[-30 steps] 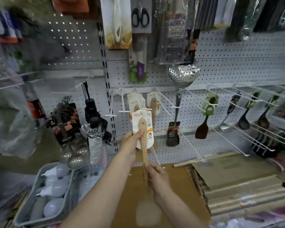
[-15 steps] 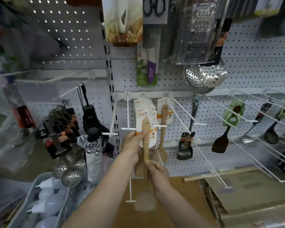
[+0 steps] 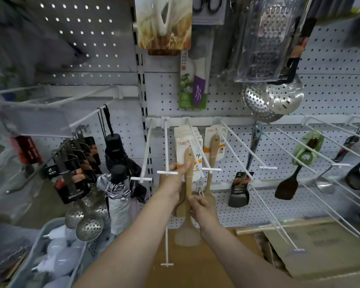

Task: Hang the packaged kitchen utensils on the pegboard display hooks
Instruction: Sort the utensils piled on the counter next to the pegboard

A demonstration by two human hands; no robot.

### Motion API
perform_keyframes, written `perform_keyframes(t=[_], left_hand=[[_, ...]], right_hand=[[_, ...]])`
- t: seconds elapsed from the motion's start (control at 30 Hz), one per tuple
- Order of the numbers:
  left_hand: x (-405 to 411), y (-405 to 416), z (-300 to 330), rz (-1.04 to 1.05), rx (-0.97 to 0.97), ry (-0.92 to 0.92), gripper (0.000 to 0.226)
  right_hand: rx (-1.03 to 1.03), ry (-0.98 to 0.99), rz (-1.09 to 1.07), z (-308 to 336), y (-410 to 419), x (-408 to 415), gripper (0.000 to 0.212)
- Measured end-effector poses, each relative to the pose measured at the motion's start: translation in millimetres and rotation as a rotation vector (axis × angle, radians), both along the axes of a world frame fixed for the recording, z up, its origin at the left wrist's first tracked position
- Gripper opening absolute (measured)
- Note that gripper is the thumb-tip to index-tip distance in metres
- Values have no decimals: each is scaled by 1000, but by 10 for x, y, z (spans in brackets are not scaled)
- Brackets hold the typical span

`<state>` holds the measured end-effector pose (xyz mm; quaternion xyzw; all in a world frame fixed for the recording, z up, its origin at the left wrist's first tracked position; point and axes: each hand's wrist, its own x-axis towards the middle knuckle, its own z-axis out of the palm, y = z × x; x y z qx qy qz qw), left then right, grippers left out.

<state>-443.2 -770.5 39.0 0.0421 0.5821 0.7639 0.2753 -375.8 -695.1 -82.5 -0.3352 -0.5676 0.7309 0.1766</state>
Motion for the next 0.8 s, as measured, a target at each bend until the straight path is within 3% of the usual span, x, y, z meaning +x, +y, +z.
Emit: perform_keyframes(t=[0.13, 0.3, 0.5, 0.73, 0.8], left_hand=[[191, -167, 36, 73, -50, -25, 14], [490, -591, -47, 151, -30, -111, 28], [897, -1264, -269, 231, 56, -192, 45], [1255, -2398, -386, 376, 43, -227, 40], [1370, -2731, -391, 402, 27, -216, 50]], right_hand=[[28, -45, -2, 160, -43, 154, 16], [131, -60, 51, 350, -239, 379, 33], [157, -57, 292, 561, -706, 649, 23], [149, -114, 534, 664, -1477, 773, 18], [134, -112, 585, 703, -1786, 809, 42]])
